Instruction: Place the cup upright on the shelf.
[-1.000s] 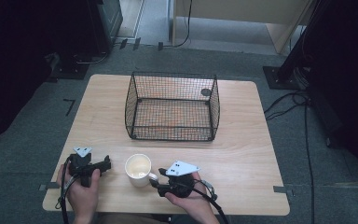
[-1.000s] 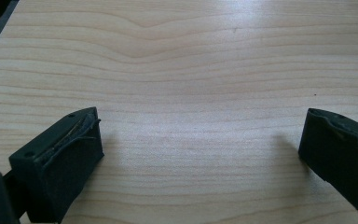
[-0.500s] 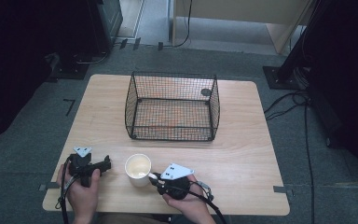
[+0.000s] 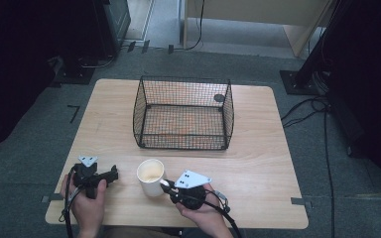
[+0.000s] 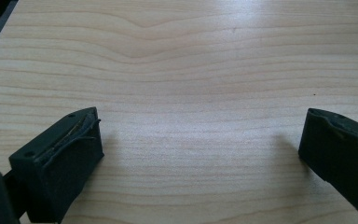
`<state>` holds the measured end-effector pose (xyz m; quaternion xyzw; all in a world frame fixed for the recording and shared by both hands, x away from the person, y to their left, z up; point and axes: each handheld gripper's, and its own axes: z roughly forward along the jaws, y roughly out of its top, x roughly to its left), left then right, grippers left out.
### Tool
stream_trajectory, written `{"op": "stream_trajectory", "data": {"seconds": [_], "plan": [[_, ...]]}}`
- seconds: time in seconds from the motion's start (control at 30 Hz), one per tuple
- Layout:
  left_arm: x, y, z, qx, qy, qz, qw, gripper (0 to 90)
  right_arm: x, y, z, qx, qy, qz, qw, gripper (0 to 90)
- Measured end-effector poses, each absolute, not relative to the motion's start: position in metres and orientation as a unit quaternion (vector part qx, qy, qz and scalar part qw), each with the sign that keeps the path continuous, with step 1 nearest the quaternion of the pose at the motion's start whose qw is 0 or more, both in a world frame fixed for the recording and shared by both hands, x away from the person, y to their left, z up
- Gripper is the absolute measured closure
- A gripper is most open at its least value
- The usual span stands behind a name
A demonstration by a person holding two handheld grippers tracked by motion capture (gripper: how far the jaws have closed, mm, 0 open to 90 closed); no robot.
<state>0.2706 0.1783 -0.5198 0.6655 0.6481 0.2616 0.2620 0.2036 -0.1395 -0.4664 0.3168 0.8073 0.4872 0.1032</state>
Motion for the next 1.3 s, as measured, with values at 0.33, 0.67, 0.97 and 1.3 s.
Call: {"op": "stream_trajectory", "data": {"seconds": [0.33,0.67,0.97,1.3], "plan": [[0.271,0.178,-0.52,0.665,0.648,0.262,0.262,0.0,0.207,-0.147,-0.447,0.315,0.802,0.496,0.108,80.9],[0.271,0.178,-0.52,0.666,0.648,0.261,0.262,0.0,0.212,-0.154,-0.429,0.314,0.794,0.506,0.123,80.9],[0.271,0.178,-0.52,0.665,0.648,0.262,0.262,0.0,0.217,-0.161,-0.413,0.317,0.783,0.518,0.135,80.9],[0.271,0.178,-0.52,0.664,0.649,0.262,0.263,0.0,0.225,-0.171,-0.396,0.324,0.772,0.526,0.151,80.9]]}}
